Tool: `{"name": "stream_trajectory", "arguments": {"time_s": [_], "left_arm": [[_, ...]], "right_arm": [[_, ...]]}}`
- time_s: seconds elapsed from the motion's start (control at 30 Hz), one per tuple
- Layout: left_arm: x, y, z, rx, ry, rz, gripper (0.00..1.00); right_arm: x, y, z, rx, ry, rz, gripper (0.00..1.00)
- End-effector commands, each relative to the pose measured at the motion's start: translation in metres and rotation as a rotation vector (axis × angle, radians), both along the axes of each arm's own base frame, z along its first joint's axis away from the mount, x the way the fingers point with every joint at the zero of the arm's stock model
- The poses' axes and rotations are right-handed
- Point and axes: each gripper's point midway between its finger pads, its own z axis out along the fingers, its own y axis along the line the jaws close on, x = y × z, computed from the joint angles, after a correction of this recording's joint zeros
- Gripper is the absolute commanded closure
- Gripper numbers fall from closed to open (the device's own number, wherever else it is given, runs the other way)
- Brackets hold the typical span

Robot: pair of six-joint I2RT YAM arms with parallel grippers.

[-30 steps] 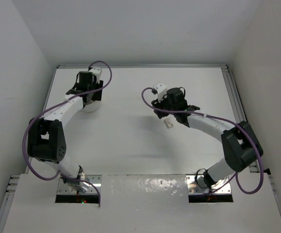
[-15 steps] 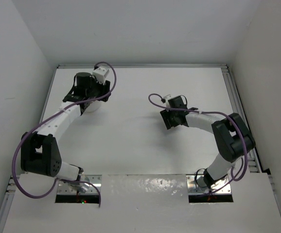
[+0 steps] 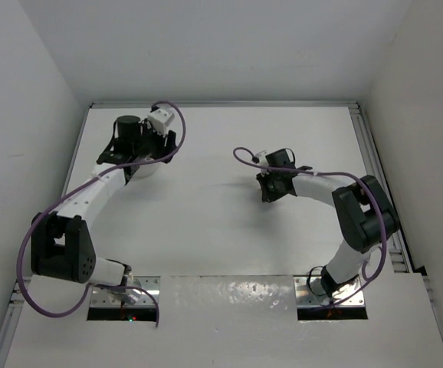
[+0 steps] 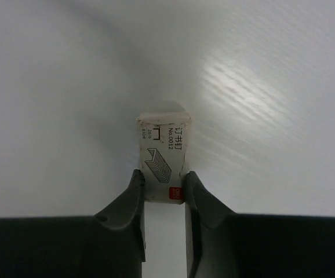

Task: Sort the stationery into containers
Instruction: Pick up the stationery from the center of the board, then place the stationery in the storage box.

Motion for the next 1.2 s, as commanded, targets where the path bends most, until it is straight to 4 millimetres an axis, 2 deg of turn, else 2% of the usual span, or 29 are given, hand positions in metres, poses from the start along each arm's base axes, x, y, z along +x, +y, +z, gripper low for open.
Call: {"name": "stream_trajectory", "arguments": {"time_s": [0.0,0.03,0.07,0.1,0.13,0.17,0.23,0.27,0.3,0.33,0.37,0.4,0.43,0.53,0.57,0.67,0.83,0.93,1.07,1.17], "left_arm": [[-0.034,-0.043,0.04,-0.04,-0.184,-0.416,0.41],[-0.044,-0.047,0.038,0.033,-0.266,-0.553,0.33],[-0.057,-0.054,0.042,0.049,-0.32,-0.662,0.22],[-0.08,-0.063,0.033,0.027,-0.323,-0.788,0.19],[-0.086,-0.066,0.032,0.112,-0.432,-0.888,0.17],[-0.093,-0.069,0.031,0.133,-0.474,-0.941,0.17],[-0.101,-0.073,0.02,0.227,-0.544,-1.032,0.19],[-0.102,-0.073,0.018,0.26,-0.566,-1.051,0.21],[-0.103,-0.073,0.016,0.297,-0.604,-1.077,0.22],[-0.103,-0.074,0.016,0.313,-0.626,-1.091,0.24],[-0.103,-0.074,0.017,0.331,-0.652,-1.098,0.25],[-0.103,-0.075,0.017,0.362,-0.691,-1.117,0.26],[-0.104,-0.076,0.021,0.379,-0.721,-1.125,0.26],[-0.103,-0.075,0.023,0.419,-0.765,-1.135,0.26],[-0.103,-0.075,0.024,0.426,-0.773,-1.137,0.26],[-0.103,-0.075,0.029,0.426,-0.786,-1.123,0.27],[-0.094,-0.067,0.038,0.437,-0.771,-1.035,0.29],[-0.095,-0.064,0.037,0.459,-0.795,-1.036,0.3],[-0.105,-0.073,0.033,0.436,-0.813,-1.09,0.41],[-0.105,-0.074,0.026,0.447,-0.797,-1.107,0.48]], "right_arm": [[-0.003,0.043,0.052,0.181,-0.066,0.287,1.0],[-0.006,0.055,0.066,0.236,-0.083,0.364,1.0],[-0.001,0.069,0.088,0.283,-0.133,0.454,1.0],[-0.001,0.082,0.105,0.343,-0.155,0.506,1.0],[-0.008,0.099,0.121,0.44,-0.15,0.582,1.0],[-0.002,0.114,0.145,0.478,-0.19,0.637,1.0],[-0.006,0.129,0.153,0.508,-0.152,0.704,1.0],[0.0,0.145,0.174,0.515,-0.194,0.748,1.0],[0.002,0.153,0.171,0.513,-0.18,0.765,1.0],[0.002,0.16,0.177,0.529,-0.182,0.787,1.0],[0.004,0.172,0.192,0.549,-0.214,0.823,1.0],[0.005,0.179,0.189,0.562,-0.201,0.837,1.0],[0.002,0.191,0.201,0.596,-0.215,0.878,1.0],[0.003,0.207,0.205,0.641,-0.196,0.914,1.0],[0.004,0.214,0.213,0.655,-0.212,0.93,1.0],[0.005,0.223,0.209,0.647,-0.204,0.949,1.0],[-0.003,0.219,0.195,0.635,-0.155,0.947,1.0],[-0.004,0.219,0.198,0.643,-0.171,0.946,1.0],[-0.003,0.23,0.202,0.663,-0.193,0.961,1.0],[-0.002,0.238,0.204,0.675,-0.186,0.968,1.0]]}}
